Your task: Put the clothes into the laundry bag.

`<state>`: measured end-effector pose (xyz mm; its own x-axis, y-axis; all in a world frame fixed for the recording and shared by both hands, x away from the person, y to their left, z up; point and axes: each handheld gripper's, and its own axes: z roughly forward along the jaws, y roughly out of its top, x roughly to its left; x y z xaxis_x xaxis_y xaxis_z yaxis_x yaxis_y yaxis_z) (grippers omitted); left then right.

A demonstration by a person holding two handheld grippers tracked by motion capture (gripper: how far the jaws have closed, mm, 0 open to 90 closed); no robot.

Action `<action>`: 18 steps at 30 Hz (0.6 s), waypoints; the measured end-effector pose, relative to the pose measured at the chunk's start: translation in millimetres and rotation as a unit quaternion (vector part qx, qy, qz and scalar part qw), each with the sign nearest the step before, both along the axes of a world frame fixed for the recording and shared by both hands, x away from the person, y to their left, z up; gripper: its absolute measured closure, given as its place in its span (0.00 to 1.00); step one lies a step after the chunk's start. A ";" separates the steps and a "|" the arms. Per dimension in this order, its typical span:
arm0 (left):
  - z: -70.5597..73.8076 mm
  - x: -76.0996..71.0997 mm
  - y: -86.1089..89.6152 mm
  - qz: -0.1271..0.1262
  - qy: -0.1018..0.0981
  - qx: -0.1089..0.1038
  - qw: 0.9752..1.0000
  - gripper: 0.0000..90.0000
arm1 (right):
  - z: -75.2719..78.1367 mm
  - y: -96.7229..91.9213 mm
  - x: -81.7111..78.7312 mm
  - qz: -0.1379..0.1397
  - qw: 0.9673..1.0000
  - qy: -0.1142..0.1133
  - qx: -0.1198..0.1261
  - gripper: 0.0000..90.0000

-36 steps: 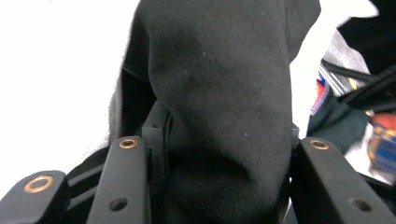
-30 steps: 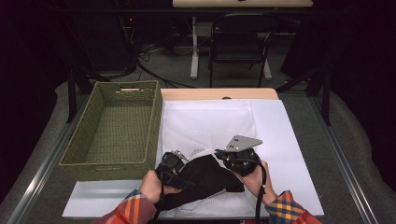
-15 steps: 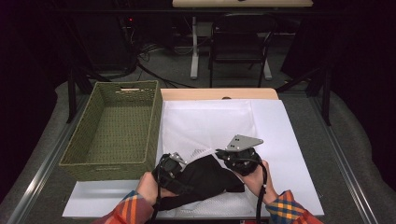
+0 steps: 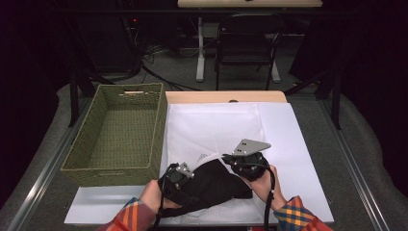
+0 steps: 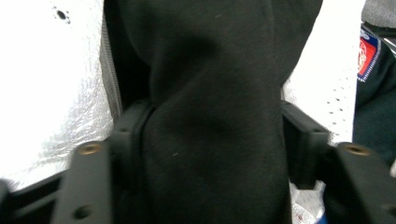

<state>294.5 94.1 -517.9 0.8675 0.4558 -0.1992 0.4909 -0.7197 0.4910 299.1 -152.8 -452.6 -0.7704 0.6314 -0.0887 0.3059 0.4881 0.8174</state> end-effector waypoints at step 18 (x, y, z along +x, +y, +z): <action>8.1 -2.3 -5.1 0.096 0.009 -0.040 0.994 0.62 | 4.3 0.2 -3.5 -0.002 1.000 -0.005 0.004 0.99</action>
<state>292.2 89.0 -509.8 0.7614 0.5952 -0.2567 0.6253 -0.5699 0.5331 295.6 -152.6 -448.3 -0.7674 0.6348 -0.0906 0.2998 0.4801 0.8244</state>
